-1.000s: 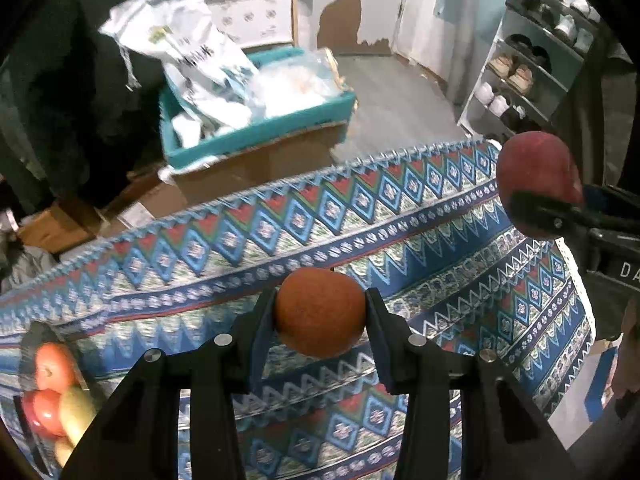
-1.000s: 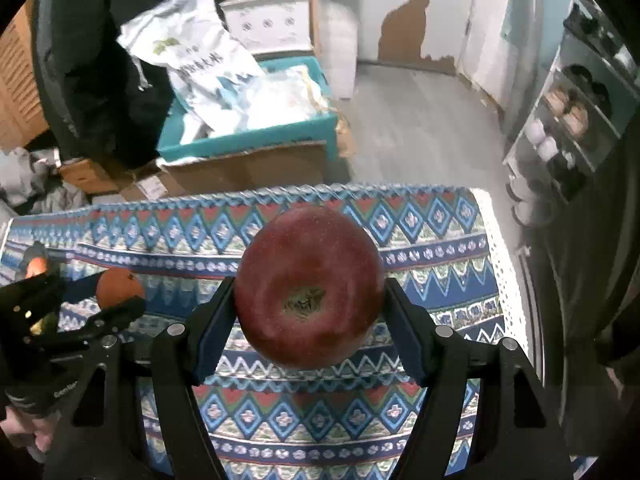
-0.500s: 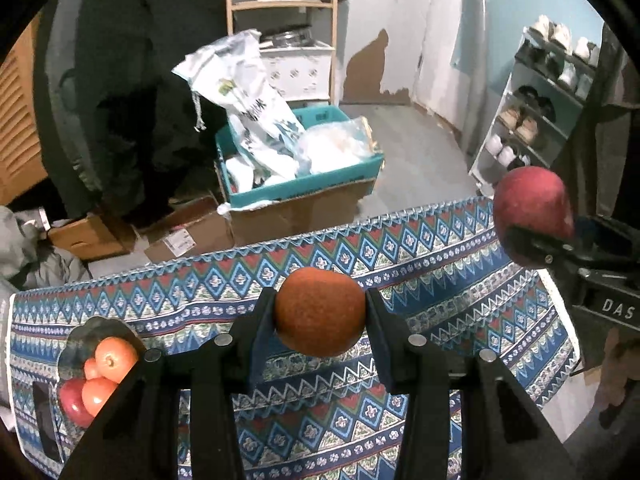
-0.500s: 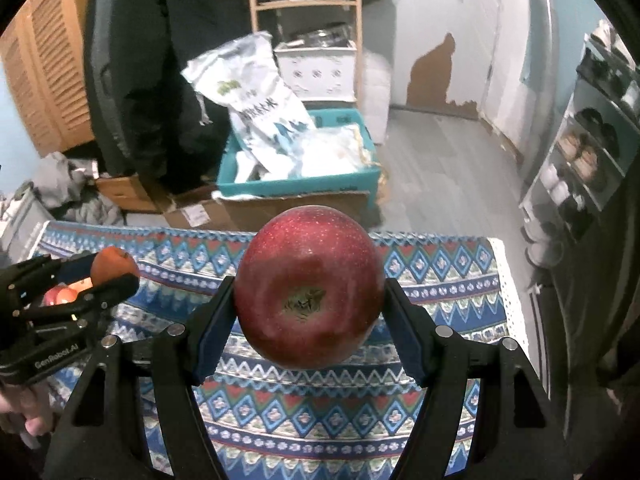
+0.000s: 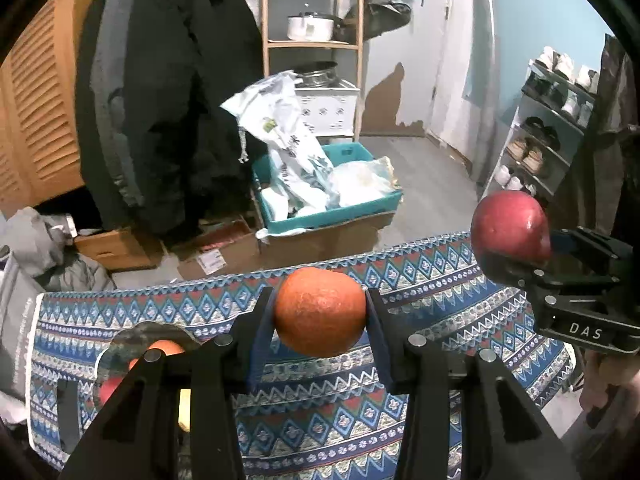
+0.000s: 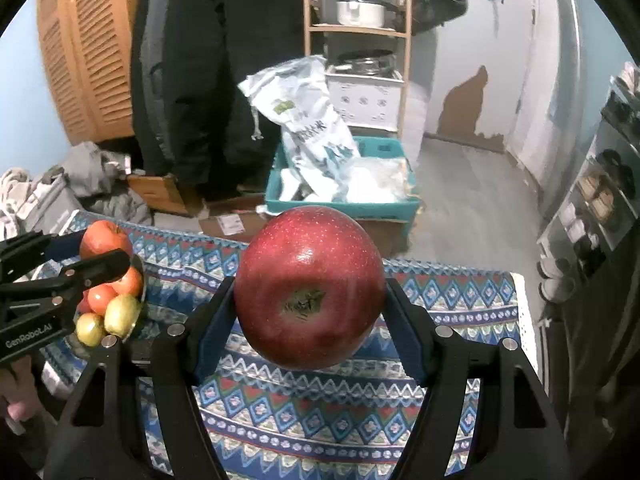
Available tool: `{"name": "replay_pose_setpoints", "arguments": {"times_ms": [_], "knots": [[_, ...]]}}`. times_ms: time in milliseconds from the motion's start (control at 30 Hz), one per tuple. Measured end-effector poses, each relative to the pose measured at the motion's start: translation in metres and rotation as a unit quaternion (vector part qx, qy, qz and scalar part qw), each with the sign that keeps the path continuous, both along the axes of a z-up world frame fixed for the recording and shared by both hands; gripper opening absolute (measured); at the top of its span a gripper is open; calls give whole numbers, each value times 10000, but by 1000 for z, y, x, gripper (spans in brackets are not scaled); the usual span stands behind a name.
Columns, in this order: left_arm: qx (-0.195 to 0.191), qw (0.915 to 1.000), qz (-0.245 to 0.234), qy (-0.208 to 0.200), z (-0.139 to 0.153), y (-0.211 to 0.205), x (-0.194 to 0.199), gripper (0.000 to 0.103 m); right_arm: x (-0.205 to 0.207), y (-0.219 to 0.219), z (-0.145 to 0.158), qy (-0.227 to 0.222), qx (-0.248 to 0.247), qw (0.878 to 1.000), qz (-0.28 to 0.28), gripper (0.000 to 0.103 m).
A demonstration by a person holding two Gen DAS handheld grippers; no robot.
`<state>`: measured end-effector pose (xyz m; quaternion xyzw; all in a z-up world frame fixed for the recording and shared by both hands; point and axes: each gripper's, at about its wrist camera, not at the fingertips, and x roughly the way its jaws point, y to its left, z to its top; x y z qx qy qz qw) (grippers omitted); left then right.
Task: Organize fruits
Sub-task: 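Lift the tangerine and red apple with both tools toward the glass plate, then lower the tangerine with the left tool while the right tool lowers the apple onto the plate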
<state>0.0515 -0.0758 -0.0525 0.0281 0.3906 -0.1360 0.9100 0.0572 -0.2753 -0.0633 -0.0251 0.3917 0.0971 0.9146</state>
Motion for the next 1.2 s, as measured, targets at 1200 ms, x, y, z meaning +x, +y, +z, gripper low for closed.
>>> {"name": "replay_pose_setpoints", "arguments": {"times_ms": [1200], "knots": [[-130,9832,1522,1000,-93,169,-30,45,17,183,-27,422,196,9859,1607,72]]}}
